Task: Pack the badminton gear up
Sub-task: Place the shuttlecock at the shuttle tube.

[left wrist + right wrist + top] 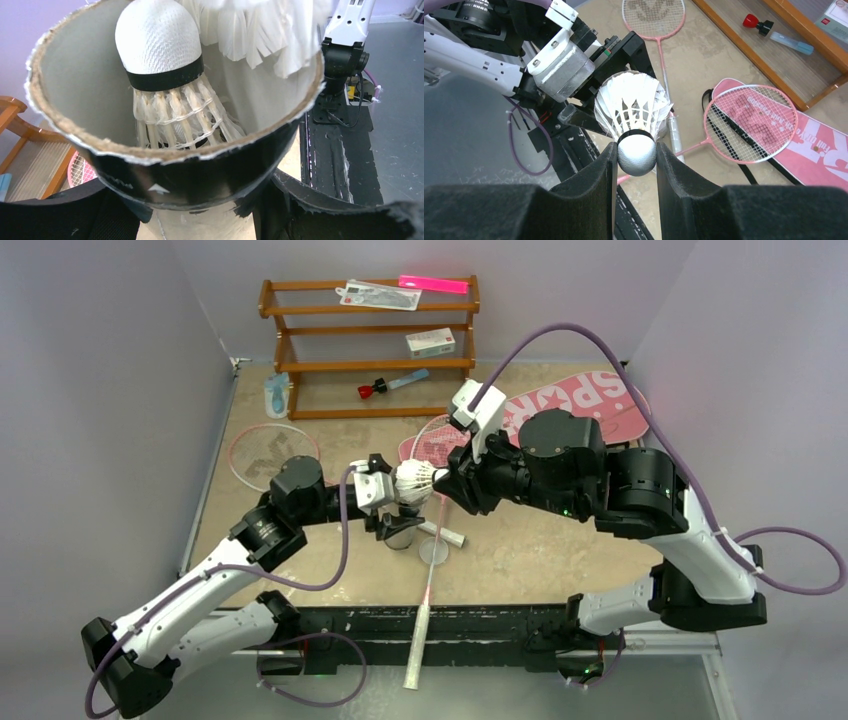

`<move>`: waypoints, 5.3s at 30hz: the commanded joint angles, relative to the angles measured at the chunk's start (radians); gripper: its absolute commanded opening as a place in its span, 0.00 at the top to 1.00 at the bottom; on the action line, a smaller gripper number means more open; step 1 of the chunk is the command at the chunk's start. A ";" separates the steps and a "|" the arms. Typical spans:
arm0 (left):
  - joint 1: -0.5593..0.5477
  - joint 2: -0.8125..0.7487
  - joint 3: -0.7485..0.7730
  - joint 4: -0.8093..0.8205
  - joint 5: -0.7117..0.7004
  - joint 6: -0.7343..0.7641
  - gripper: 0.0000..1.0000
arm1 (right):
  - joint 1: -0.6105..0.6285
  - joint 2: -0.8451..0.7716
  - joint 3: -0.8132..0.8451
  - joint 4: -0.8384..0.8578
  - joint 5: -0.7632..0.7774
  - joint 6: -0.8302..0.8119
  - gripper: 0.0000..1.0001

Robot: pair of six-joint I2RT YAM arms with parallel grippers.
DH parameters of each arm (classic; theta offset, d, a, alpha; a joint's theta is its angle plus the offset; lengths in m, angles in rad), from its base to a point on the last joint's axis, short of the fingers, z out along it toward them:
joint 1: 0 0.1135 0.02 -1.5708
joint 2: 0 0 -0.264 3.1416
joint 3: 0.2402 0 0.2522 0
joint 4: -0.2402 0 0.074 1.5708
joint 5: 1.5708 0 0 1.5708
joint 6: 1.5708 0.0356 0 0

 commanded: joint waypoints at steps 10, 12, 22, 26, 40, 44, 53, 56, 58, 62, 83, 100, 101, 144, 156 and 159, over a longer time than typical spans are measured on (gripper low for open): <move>-0.035 0.046 0.061 -0.061 0.037 0.014 0.51 | 0.003 0.005 0.044 -0.095 0.003 0.005 0.79; -0.038 0.053 0.064 -0.063 0.037 0.016 0.51 | 0.003 -0.001 0.041 -0.105 -0.009 0.004 0.79; -0.055 0.071 0.070 -0.063 0.036 0.023 0.51 | 0.002 -0.038 0.020 -0.136 -0.035 0.012 0.80; -0.059 0.074 0.074 -0.067 0.035 0.022 0.50 | 0.003 -0.061 0.002 -0.123 -0.048 0.012 0.81; -0.067 0.084 0.073 -0.069 0.043 0.019 0.49 | 0.003 -0.083 -0.029 -0.081 -0.098 -0.021 0.81; -0.069 0.082 0.074 -0.069 0.044 0.021 0.49 | 0.003 -0.089 -0.026 -0.054 -0.086 -0.022 0.83; -0.073 0.082 0.075 -0.075 0.049 0.028 0.48 | 0.003 -0.055 0.027 -0.100 -0.091 -0.018 0.83; -0.074 0.088 0.077 -0.074 0.051 0.028 0.48 | 0.003 -0.060 0.013 -0.089 -0.096 -0.020 0.83; -0.075 0.087 0.076 -0.074 0.050 0.028 0.48 | 0.003 -0.058 0.013 -0.091 -0.097 -0.019 0.83; -0.076 0.083 0.075 -0.080 0.045 0.033 0.48 | 0.002 -0.059 0.003 -0.091 -0.107 -0.020 0.83; -0.088 0.090 0.085 -0.085 0.058 0.042 0.47 | 0.003 -0.046 -0.021 -0.126 -0.100 0.004 0.82; -0.096 0.085 0.077 -0.052 0.049 -0.007 0.46 | 0.003 -0.070 -0.033 -0.081 -0.069 -0.001 0.34; -0.096 0.086 0.077 -0.052 0.049 -0.011 0.45 | 0.002 -0.069 -0.034 -0.081 -0.070 -0.001 0.34; -0.095 -0.129 -0.142 0.167 -0.208 -0.226 0.42 | 0.003 -0.509 -0.953 1.217 -0.089 -0.196 0.01; -0.095 -0.132 -0.189 0.223 -0.219 -0.262 0.42 | 0.003 -0.507 -1.140 1.573 -0.028 -0.153 0.01; -0.094 -0.133 -0.195 0.231 -0.226 -0.266 0.42 | 0.003 -0.514 -1.244 1.785 -0.024 -0.122 0.01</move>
